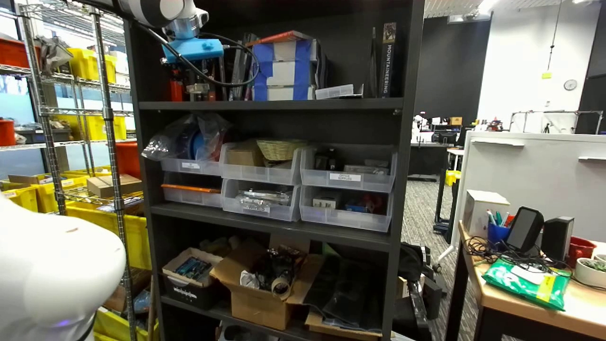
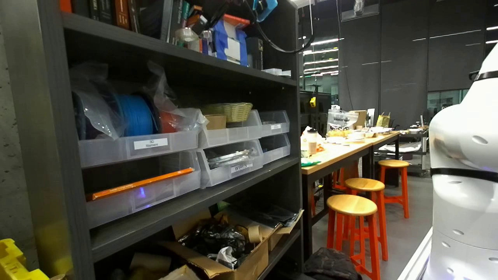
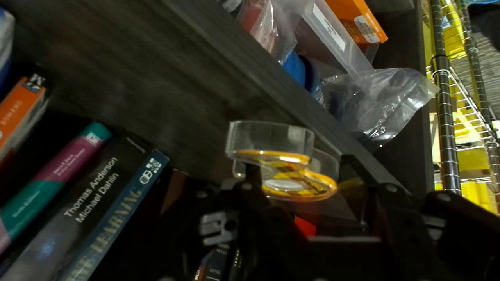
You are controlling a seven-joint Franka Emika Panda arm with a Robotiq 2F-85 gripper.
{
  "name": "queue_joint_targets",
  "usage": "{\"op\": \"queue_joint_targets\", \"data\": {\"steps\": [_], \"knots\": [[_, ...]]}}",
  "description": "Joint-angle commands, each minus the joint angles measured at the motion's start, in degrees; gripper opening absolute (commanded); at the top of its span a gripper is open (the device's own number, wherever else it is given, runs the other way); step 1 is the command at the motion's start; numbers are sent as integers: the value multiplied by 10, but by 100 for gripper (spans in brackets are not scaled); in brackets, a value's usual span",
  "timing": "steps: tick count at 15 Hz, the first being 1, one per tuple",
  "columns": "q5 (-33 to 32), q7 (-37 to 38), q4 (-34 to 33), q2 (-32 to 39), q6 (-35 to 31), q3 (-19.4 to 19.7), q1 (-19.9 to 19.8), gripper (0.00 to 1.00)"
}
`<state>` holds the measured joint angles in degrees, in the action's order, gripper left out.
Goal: Remove the silver object from the top left and put it in the basket on the second shelf from the top
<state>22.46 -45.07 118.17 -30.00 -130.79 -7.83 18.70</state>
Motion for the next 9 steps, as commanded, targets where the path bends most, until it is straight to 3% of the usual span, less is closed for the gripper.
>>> {"op": "queue_joint_targets", "data": {"steps": [1, 8, 9], "knots": [[-12, 25, 48, -57, -18, 13, 12, 27], [-39, 85, 129, -136, -11, 25, 9, 27], [-40, 77, 95, -101, -9, 27, 22, 52]]}}
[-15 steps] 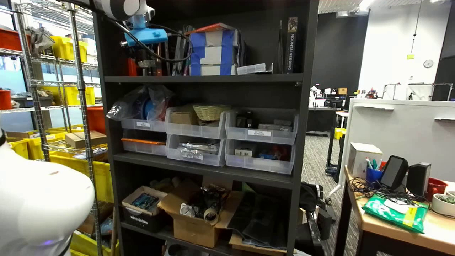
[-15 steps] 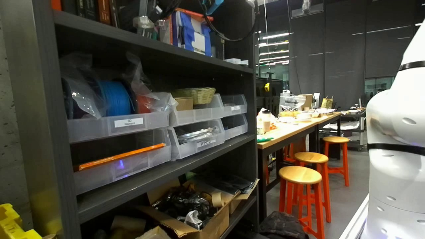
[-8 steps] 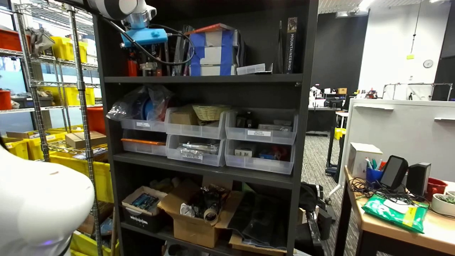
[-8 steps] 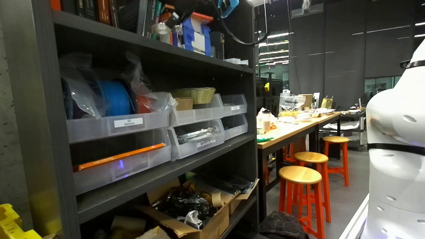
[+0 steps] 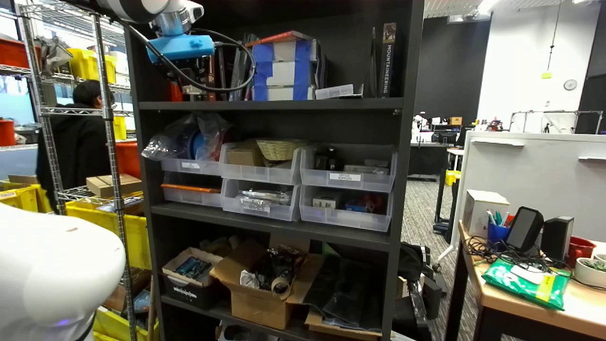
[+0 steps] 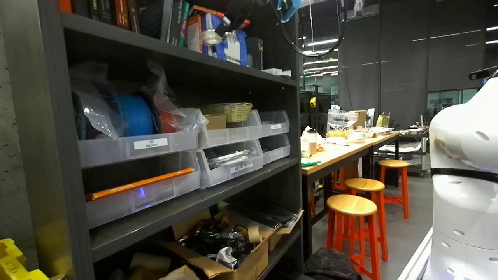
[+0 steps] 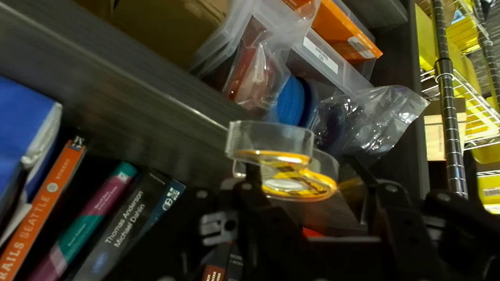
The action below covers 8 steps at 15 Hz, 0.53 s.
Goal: Remove the silver object from the top left and put it in the basket on the second shelf from the top
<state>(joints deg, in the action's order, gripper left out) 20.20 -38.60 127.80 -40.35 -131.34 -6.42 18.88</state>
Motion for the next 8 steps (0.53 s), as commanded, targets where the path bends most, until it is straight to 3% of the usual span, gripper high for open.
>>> {"op": "queue_joint_targets", "data": {"steps": [1, 5, 6, 8], "knots": [[-20, 17, 11, -7, -3, 16, 20, 52], [-21, 21, 25, -20, -3, 20, 21, 52], [-21, 21, 25, -20, -3, 20, 21, 27], [-23, 19, 22, -11, -1, 18, 25, 27]]}}
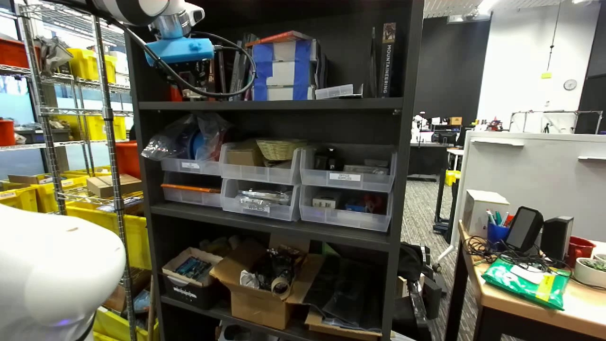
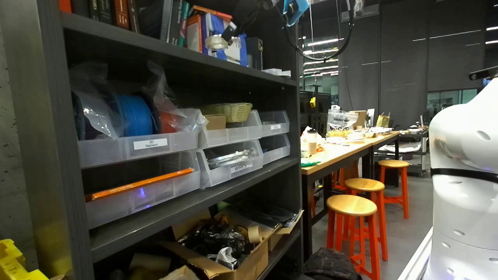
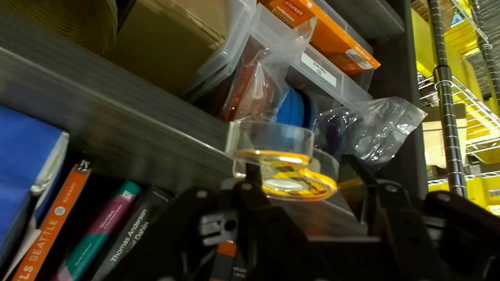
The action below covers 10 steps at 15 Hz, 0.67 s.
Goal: Remove the silver object from the top left and put it in the basket on the second shelf from the top
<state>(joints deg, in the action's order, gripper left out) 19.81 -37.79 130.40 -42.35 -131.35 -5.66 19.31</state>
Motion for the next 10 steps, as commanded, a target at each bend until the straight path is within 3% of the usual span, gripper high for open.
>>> {"op": "queue_joint_targets", "data": {"steps": [1, 10], "knots": [[-22, 11, -3, 8, 2, 12, 21, 27], [-48, 35, 17, -1, 20, 36, 10, 27]]}}
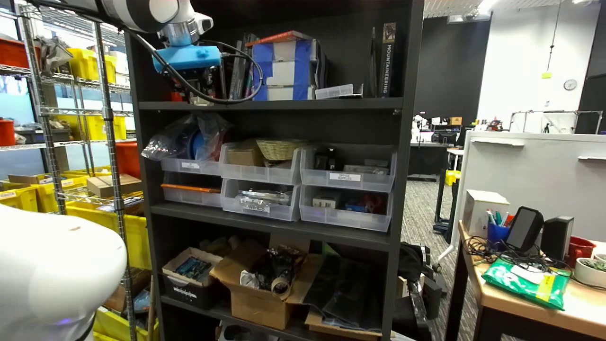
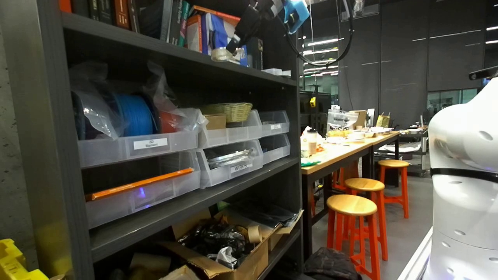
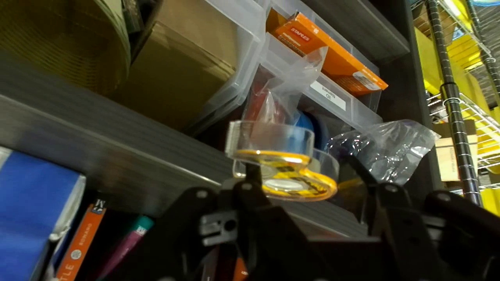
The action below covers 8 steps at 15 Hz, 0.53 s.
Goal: Remove the silver object from the top left and put it in the basket on the second shelf from the top
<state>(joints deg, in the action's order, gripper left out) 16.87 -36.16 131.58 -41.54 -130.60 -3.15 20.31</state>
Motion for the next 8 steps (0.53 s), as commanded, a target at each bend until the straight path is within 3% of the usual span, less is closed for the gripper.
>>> {"op": "queue_joint_targets", "data": {"steps": [1, 8], "knots": [[-22, 23, 8, -12, 15, 13, -3, 27], [-50, 47, 31, -25, 35, 32, -21, 27]]}}
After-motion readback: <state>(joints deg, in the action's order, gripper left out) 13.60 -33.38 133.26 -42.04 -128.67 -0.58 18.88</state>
